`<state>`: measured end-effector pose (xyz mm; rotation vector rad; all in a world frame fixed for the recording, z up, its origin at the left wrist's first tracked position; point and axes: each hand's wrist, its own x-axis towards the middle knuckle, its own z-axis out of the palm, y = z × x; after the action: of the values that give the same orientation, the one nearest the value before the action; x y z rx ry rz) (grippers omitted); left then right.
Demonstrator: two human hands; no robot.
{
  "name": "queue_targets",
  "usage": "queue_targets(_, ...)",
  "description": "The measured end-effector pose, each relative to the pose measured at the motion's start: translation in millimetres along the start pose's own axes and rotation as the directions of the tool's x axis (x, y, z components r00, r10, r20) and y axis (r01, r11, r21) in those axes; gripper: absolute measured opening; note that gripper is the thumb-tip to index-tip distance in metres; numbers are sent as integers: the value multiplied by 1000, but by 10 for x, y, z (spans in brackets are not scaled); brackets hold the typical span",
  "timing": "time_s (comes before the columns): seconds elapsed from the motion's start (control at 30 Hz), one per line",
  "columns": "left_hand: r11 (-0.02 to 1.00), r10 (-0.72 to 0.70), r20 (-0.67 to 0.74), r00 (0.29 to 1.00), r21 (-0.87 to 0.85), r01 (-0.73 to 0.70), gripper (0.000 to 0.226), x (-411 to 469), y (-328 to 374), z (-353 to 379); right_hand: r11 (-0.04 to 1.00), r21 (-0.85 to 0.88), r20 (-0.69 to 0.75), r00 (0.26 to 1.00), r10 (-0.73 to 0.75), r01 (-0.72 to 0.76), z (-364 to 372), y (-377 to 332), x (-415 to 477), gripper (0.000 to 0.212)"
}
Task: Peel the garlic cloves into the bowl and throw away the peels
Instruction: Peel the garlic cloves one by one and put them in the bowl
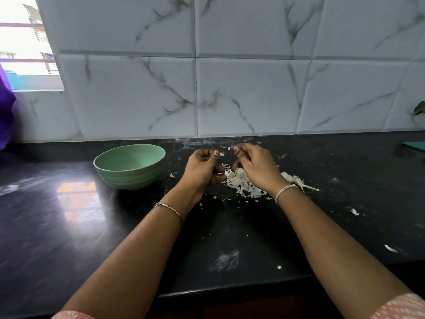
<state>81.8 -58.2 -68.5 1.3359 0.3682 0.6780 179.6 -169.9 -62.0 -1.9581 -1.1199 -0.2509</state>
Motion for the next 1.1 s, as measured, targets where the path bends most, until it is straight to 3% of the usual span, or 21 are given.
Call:
queue_targets(0.2, 998, 14, 18, 1000, 58, -15, 13, 0, -20, -4, 929, 351, 45, 993, 105, -114, 113, -6, 24, 11)
queue_targets(0.47, 998, -15, -30, 999, 67, 17, 12, 60, -25, -87, 893, 435, -25, 990, 140, -115, 148, 9, 24, 8)
queue_targets(0.53, 989, 2, -61, 998, 146, 7, 11, 102, -43, -143, 893, 438, -37, 991, 132, -103, 128, 14, 26, 9)
queue_targets(0.6, 913, 103, -83, 991, 403, -61, 4, 145, -74, -211, 891, 445, -34, 992, 123, -95, 106, -1, 22, 11)
queue_targets(0.67, 709, 216, -47, 975, 694, -124, 10, 143, -89, -264, 889, 448, -31, 993, 116, -90, 96, -25, 15, 14)
queue_targets(0.73, 563, 254, -10, 967, 815, -139, 16, 103, -93, -274, 880, 464, -23, 992, 121, -97, 83, -69, 11, 16)
queue_targets(0.87, 530, 235, -31, 971, 842, -102, 5, 30, -56, -279, 869, 491, 9, 998, 68, -64, 90, -393, 121, 15)
queue_targets(0.93, 501, 256, -4, 967, 856, -130, 11, 12, -62, -278, 875, 483, 52, 999, 1, -27, 176, -651, 234, 14)
queue_targets(1.03, 533, 263, 13, 965, 831, -157, 14, -43, -41, -287, 882, 469, 118, 988, -97, 31, 435, -998, 427, 17)
queue_targets(1.1, 570, 194, -28, 981, 817, -89, 18, -73, -14, -302, 922, 377, 156, 975, -160, 91, 650, -1163, 557, 18)
